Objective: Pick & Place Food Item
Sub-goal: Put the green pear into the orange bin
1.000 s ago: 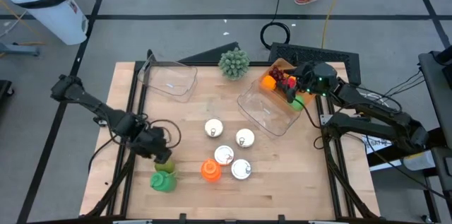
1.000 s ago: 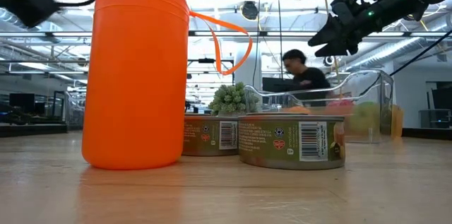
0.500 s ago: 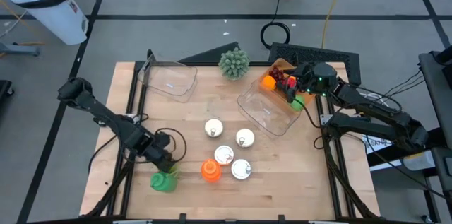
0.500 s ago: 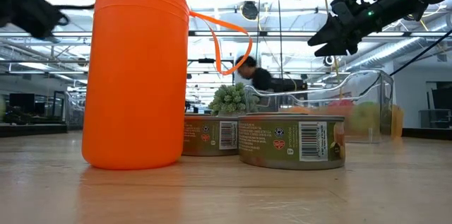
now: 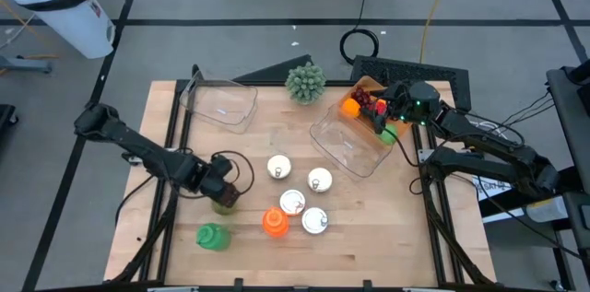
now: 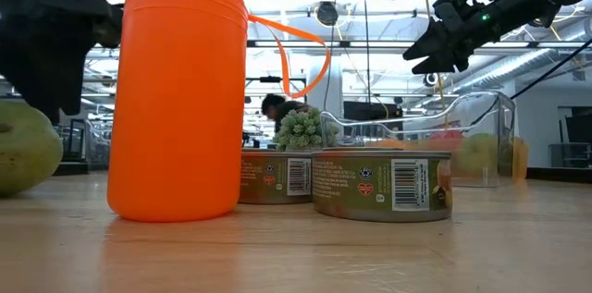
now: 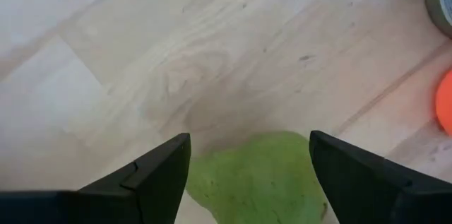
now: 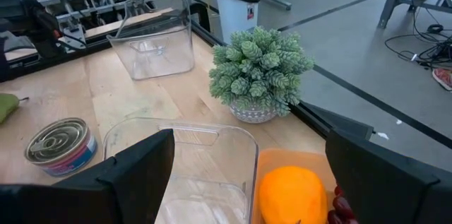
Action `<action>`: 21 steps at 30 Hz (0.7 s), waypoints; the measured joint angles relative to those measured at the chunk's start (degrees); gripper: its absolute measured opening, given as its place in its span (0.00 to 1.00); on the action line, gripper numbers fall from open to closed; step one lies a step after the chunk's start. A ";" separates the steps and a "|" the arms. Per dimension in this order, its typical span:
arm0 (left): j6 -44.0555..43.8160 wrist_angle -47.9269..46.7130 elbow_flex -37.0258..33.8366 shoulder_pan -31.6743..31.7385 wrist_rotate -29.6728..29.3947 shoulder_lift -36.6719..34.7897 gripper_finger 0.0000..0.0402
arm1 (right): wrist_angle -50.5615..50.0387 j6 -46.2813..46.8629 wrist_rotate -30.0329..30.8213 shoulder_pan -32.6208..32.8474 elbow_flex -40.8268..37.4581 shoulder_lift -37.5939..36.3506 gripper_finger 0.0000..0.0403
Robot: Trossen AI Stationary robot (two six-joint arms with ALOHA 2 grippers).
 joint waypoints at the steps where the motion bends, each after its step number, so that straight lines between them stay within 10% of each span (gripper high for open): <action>1: 1.34 0.00 0.00 0.97 -0.01 0.00 0.74 | 0.00 0.00 -0.02 0.00 0.00 0.00 0.87; 6: 4.00 0.50 -0.02 5.55 3.32 -3.28 0.74 | 0.00 0.02 -0.02 0.00 0.00 0.00 0.87; 14: -4.39 -1.80 -0.02 0.27 31.35 -5.36 0.74 | -0.42 0.02 -0.02 0.00 0.00 0.00 0.87; 21: -7.82 -5.68 -0.02 -6.01 24.09 -0.98 0.74 | -0.04 -0.86 -0.03 0.00 0.00 0.00 0.87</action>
